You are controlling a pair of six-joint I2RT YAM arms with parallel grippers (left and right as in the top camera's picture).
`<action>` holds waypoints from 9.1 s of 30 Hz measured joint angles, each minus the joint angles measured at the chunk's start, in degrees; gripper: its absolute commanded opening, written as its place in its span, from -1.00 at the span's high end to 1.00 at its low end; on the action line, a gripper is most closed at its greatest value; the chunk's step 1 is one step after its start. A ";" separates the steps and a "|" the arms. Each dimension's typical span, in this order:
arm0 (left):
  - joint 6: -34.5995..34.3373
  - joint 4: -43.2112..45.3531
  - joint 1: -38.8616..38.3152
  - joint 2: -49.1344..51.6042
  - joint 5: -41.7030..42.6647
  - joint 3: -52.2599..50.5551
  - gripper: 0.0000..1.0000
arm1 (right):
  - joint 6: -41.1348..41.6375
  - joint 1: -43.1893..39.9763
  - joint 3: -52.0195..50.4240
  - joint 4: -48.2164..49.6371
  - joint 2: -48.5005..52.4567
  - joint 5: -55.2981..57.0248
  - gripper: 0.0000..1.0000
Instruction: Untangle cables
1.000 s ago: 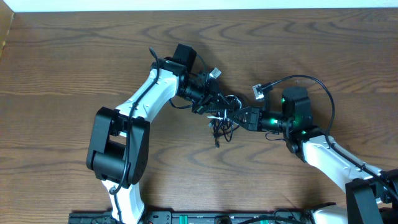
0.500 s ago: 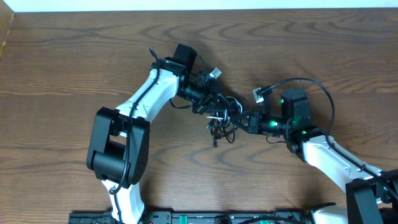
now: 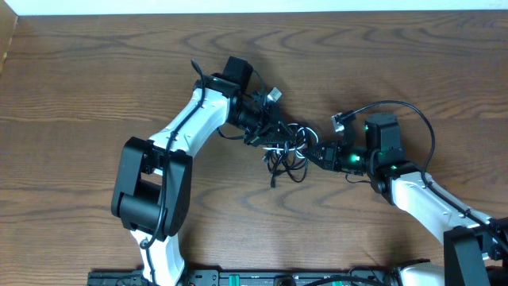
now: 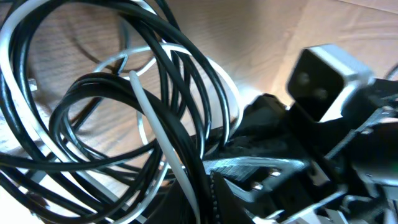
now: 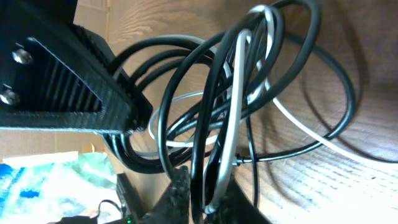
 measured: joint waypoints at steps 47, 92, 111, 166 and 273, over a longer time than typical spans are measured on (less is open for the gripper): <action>2.60 -0.83 0.85 0.00 1.57 0.00 0.85 | -0.55 -4.13 -0.02 -7.43 0.00 5.55 -0.23; 22.77 -8.90 -3.65 0.00 -6.75 0.00 -0.40 | 1.73 -6.14 4.63 -21.70 -0.07 13.99 0.97; 18.64 -9.25 -3.45 0.00 -24.37 0.00 -0.41 | -18.58 4.63 47.04 -62.31 -1.07 33.66 0.98; 18.91 -7.65 4.59 0.00 -25.38 -0.81 -0.43 | -31.43 8.41 65.72 -63.65 -2.45 36.59 0.98; 41.77 -17.33 8.85 0.00 12.02 -0.96 -0.51 | -37.57 4.39 50.58 -63.63 10.58 13.90 0.98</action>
